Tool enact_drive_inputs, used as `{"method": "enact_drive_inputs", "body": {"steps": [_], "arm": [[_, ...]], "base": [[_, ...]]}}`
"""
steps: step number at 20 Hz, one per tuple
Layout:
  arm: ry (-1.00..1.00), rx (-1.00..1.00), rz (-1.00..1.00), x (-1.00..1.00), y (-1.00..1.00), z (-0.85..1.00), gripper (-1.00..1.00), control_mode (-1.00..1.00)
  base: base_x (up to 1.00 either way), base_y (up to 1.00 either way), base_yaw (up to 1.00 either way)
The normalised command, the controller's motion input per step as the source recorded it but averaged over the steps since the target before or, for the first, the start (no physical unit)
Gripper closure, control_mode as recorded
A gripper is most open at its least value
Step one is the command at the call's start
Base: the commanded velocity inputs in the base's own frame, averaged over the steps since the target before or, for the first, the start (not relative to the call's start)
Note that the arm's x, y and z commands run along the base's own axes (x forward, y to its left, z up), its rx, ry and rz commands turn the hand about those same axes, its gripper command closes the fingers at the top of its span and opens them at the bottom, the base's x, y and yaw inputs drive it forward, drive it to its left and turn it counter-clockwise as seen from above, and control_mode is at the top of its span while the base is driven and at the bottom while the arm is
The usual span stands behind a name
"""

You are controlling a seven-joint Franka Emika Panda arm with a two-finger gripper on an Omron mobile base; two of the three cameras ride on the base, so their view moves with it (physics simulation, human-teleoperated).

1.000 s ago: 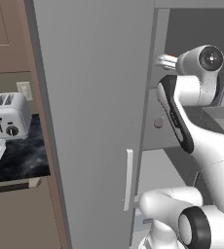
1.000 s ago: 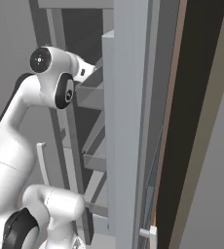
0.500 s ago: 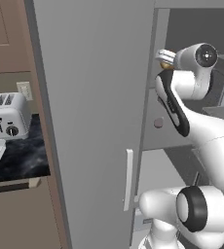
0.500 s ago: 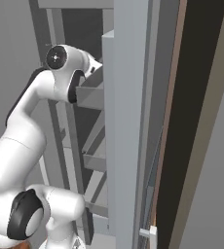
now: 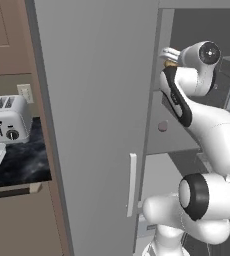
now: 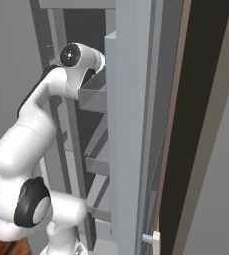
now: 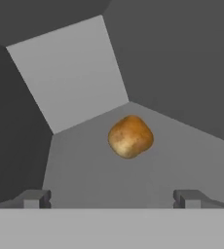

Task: Take the potato and eggplant out of the freezer and place them in the tupperware container on the counter. Then put the tupperware containing the vegetables back in the freezer.

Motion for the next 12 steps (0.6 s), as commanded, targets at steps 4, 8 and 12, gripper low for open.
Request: {"method": "enact_drive_inputs", "body": {"steps": [4,8,12], "arm": [[0.00,0.00,0.00,0.33,-0.14,0.00,-1.00,-1.00],[0.01,0.00,0.00,0.31,-0.14,0.00,-1.00,-1.00],[0.02,0.00,-0.01,0.26,-0.11,0.00,-1.00,-1.00]], "base": [[0.00,0.00,0.00],[0.00,0.00,0.00],[0.00,0.00,0.00]]}}
